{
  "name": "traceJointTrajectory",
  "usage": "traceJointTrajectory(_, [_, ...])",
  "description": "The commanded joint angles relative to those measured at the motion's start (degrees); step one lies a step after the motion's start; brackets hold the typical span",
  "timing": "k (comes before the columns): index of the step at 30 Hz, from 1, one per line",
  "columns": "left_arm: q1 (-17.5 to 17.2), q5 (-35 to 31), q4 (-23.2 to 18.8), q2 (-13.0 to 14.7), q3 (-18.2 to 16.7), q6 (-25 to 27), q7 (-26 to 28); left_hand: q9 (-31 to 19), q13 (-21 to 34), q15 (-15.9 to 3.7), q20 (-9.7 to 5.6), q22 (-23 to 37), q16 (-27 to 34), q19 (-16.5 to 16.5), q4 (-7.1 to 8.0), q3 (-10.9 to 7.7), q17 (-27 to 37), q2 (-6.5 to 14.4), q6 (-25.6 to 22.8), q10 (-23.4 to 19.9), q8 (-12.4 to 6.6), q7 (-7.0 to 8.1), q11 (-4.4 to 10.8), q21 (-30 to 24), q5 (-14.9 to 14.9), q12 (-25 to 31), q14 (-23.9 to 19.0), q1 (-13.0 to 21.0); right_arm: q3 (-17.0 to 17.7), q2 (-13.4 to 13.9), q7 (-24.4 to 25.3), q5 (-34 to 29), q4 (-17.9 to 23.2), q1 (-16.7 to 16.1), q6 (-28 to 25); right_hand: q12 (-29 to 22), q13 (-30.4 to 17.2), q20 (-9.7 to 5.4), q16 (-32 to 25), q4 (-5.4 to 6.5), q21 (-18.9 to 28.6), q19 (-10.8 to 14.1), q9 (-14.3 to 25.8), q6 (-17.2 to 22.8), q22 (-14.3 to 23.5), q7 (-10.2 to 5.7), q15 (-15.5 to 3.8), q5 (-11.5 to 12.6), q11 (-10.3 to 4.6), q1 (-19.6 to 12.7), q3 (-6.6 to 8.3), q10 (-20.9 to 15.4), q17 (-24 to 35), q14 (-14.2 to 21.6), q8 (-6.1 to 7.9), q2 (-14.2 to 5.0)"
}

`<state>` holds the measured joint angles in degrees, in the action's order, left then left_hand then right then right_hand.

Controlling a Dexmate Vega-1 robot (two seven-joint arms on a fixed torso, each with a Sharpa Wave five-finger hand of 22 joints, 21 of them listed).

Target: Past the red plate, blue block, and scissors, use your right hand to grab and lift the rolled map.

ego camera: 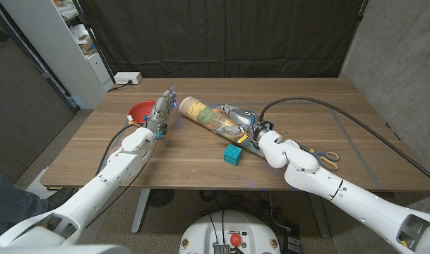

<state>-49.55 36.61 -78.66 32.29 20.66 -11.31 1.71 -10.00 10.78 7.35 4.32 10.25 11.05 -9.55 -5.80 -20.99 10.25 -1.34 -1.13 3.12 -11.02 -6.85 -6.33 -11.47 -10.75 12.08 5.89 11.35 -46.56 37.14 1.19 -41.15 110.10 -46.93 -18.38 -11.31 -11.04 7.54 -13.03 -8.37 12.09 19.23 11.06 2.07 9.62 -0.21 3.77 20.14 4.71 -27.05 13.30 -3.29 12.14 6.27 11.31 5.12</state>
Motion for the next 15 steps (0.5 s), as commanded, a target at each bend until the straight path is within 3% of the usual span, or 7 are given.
traceJointTrajectory(1, [0.1,0.1,0.1,0.2,0.0,0.1,-0.1,-0.3,0.3,0.26,0.25,0.1,-0.1,0.0,-0.3,-0.08,0.3,0.6,-0.3,-0.1,0.12,-0.3,-0.3,0.1,0.1,0.0,-0.2,0.1,-0.8,-0.4,0.2,0.4,-1.1,0.6,-0.2,-0.6,-0.4,0.54,-0.3,-0.02,0.5,1.0,0.2,0.7,0.1,-0.2,-0.06,0.5,0.33,-0.8,0.35,-0.4,0.1,0.5,0.33,-0.17])
traceJointTrajectory(15, [0.0,0.2,0.1,0.2,0.0,0.2,-0.1,-0.3,0.3,0.36,0.6,0.1,0.0,0.1,-0.39,-0.05,0.3,0.7,-0.3,-0.3,0.14,-0.31,-0.42,0.0,0.2,0.0,-0.5,0.1,-1.4,-0.1,-0.7,0.7,-1.8,1.2,-0.8,-0.7,-0.4,0.55,-0.2,-0.05,0.2,1.0,0.2,1.6,0.1,-0.48,0.09,0.8,0.31,-1.2,0.39,-0.9,0.1,0.3,0.63,-0.19])
